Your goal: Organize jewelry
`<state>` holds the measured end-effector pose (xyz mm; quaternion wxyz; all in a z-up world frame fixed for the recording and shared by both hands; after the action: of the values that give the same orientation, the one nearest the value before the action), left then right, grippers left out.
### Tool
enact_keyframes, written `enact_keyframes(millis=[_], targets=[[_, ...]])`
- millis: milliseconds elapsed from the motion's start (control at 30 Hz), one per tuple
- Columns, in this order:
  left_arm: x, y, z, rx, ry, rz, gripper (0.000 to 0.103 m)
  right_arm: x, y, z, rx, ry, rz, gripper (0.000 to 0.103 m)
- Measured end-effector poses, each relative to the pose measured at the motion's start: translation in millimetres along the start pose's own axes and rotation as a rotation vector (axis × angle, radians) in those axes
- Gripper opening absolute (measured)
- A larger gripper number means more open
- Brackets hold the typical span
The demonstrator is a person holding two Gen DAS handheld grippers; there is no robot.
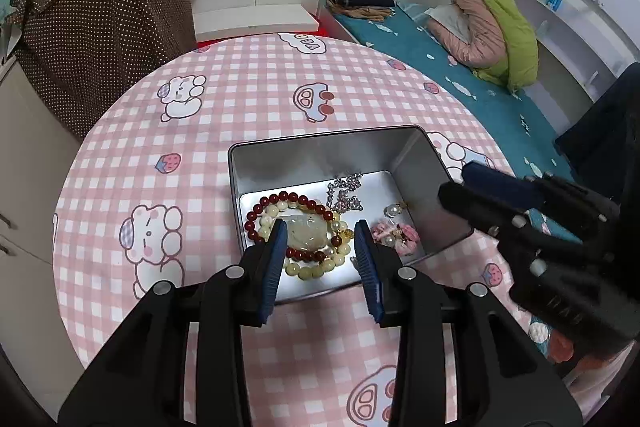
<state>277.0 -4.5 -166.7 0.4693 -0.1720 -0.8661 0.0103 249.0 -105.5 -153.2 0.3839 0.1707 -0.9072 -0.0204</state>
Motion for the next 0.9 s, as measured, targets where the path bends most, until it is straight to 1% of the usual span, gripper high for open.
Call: enact_keyframes(millis=[133, 200, 333, 433, 467, 567, 667, 700, 767, 867, 900], targets=[[7, -1, 2, 0.004, -0.01, 0.001, 0.036, 8, 6, -1, 0.015, -0.013, 0.015, 0.032], [11, -2, 3, 0.006, -0.017, 0.002, 0.04, 12, 10, 0, 0.025, -0.021, 0.018, 0.033], [20, -4, 8, 0.009, -0.032, 0.001, 0.043, 22, 17, 2, 0.03, -0.033, 0.022, 0.033], [30, -8, 11, 0.009, -0.052, -0.008, 0.048, 30, 20, 4, 0.034, -0.049, 0.028, 0.036], [35, -9, 13, 0.01, -0.059, -0.008, 0.052, 34, 22, 4, 0.035, -0.056, 0.03, 0.037], [47, -13, 18, 0.012, -0.088, -0.024, 0.056, 47, 26, 6, 0.041, -0.08, 0.041, 0.043], [61, -17, 22, 0.019, -0.122, -0.046, 0.066, 62, 28, 8, 0.042, -0.111, 0.051, 0.046], [68, -18, 23, 0.021, -0.14, -0.057, 0.069, 66, 28, 9, 0.04, -0.119, 0.053, 0.048], [78, -19, 24, 0.029, -0.172, -0.081, 0.073, 77, 29, 10, 0.043, -0.144, 0.07, 0.053], [94, -24, 26, 0.025, -0.208, -0.1, 0.074, 92, 33, 13, 0.047, -0.176, 0.073, 0.055], [100, -26, 27, 0.026, -0.221, -0.111, 0.076, 98, 34, 14, 0.045, -0.188, 0.073, 0.057]])
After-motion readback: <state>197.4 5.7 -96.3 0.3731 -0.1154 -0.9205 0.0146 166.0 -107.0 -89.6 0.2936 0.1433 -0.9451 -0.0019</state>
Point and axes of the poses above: each gripper's, at about its wrist camera, not at the fingertips, and x roughly against the way its jaws point, y to its left, z to its underside, the point moved 5 cm from there along -x, roughly the way its jaws point, and after that the axes turned 1 degree about z, right-handed, at the moved point
